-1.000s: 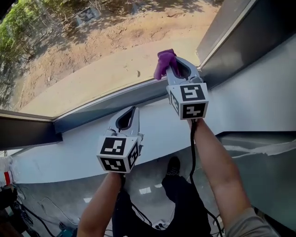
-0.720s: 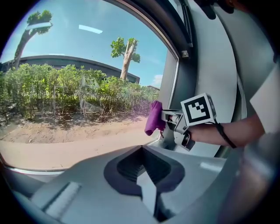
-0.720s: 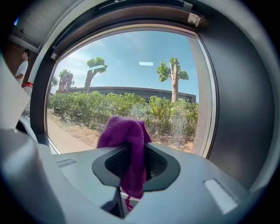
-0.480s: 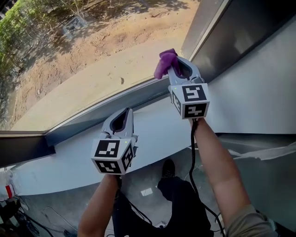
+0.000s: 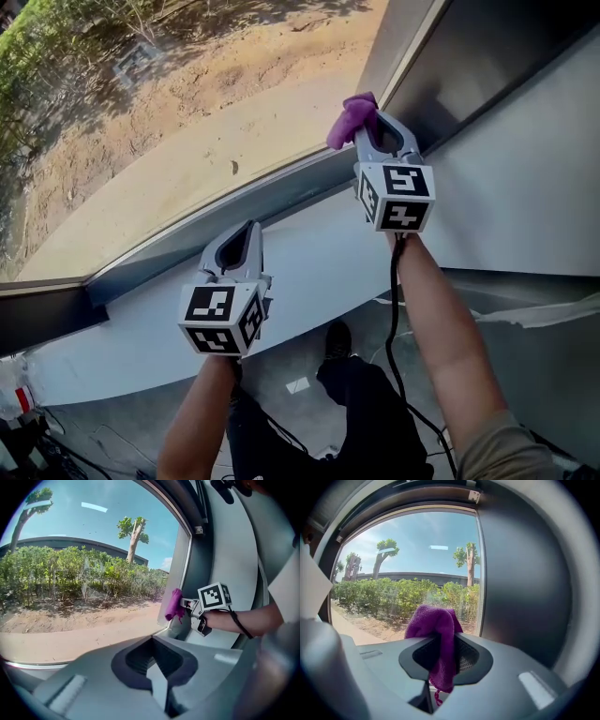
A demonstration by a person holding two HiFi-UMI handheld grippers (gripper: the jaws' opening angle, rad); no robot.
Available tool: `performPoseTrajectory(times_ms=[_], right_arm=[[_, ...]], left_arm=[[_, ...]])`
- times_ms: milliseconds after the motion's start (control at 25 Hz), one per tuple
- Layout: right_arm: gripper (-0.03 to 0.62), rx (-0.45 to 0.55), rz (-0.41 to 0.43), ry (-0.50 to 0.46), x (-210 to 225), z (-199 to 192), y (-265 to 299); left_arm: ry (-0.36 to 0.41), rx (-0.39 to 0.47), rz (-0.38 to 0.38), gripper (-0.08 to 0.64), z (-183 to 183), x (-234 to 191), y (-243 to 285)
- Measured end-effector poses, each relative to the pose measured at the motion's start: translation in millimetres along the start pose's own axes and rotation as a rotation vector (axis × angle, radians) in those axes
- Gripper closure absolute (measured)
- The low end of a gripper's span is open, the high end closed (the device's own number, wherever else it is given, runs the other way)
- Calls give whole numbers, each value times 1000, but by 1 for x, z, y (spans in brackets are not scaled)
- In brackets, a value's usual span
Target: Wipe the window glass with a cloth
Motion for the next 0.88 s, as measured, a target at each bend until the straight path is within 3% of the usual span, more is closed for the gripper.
performPoseTrajectory(times_ms=[560, 680, 880], right_arm=[[505, -135, -293, 68, 21, -7, -12], [505, -124, -260, 58, -7, 3, -24], [505, -70, -96, 20, -94, 29, -42]], left_arm=[[-34, -3, 22, 560, -2, -15, -24], [-51, 1, 37, 560, -4, -28, -46], [-66, 8, 84, 560, -6, -56, -97]])
Point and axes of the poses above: the fingertips, and each gripper's own axes: y forward along the fingers, x to its right, z out of its top, the point moved 5 cm from there along -y, backward along the fingers, and after that the axes turned 9 degrees about -y, right-handed, at the moved point
